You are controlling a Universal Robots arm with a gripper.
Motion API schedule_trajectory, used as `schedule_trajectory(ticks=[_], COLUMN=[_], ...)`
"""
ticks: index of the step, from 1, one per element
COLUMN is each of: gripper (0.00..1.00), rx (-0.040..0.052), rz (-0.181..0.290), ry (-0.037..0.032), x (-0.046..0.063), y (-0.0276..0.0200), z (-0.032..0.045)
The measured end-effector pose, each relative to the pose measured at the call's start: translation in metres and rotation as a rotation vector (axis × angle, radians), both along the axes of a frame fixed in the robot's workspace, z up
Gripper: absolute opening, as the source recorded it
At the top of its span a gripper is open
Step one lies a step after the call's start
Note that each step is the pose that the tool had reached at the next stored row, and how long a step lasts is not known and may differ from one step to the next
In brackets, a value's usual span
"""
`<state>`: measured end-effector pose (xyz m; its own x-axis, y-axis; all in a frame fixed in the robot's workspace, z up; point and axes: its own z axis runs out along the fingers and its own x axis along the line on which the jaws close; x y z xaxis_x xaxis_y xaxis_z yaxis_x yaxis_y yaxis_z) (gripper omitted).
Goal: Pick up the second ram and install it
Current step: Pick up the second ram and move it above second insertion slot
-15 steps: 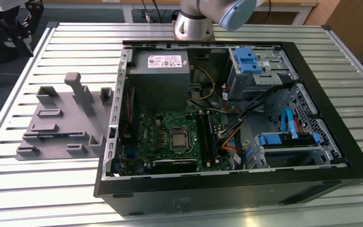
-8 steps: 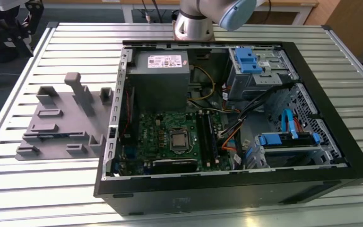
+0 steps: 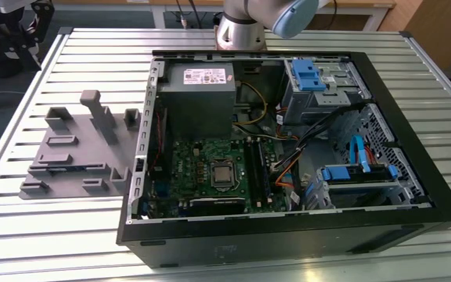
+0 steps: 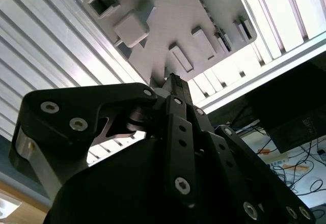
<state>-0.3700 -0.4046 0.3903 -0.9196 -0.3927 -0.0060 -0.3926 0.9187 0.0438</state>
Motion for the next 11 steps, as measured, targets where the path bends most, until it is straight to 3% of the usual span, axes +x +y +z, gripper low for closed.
schedule_trajectory(ticks=[11], gripper=[0.11], rx=[0.0], rz=[0.024], ry=[0.0], x=[-0.0001], y=[0.0], z=[0.0])
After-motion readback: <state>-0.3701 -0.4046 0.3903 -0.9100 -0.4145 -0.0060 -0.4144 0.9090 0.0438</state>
